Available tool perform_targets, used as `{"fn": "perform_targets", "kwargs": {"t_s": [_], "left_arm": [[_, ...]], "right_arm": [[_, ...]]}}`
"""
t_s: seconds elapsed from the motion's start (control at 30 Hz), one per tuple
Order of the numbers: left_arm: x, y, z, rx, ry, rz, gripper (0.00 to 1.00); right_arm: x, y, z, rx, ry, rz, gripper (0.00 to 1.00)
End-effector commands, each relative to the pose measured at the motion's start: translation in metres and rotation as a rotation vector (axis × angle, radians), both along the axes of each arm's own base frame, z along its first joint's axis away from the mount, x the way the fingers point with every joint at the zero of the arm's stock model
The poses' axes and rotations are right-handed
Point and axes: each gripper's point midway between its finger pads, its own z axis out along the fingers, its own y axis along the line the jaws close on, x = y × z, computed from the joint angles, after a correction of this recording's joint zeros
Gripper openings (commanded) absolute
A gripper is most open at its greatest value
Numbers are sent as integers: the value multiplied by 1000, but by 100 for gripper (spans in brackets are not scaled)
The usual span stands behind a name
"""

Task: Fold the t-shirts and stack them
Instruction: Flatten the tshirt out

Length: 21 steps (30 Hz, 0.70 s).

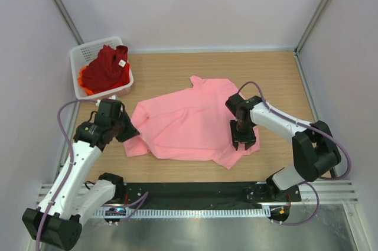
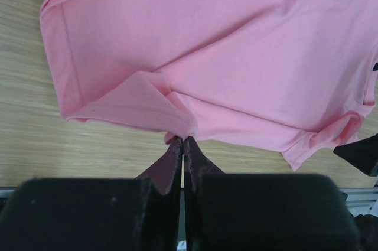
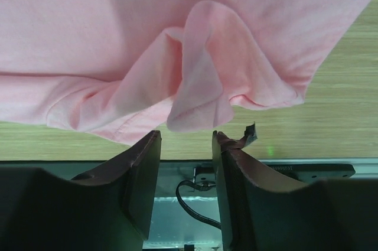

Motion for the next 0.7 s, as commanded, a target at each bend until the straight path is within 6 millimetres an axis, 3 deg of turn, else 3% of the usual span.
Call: {"fn": "perform_targets", "kwargs": {"t_s": [0.0,0.4,0.5,0.67], "left_arm": [[5,-4,8,-23,-34,-8,0],[3,-2,7,-24,-35,3,0],[2,-2,6,-24,-34,3,0],[0,0,10,-22,-45,9,0]], "right_arm": [[9,1,-6,-13,-26,12,46],[14,3,-18,-28,-8,7,34],[16,1,-20,-43,-13,2,26],[23,1,-8,-44,-48,-5,5]]}}
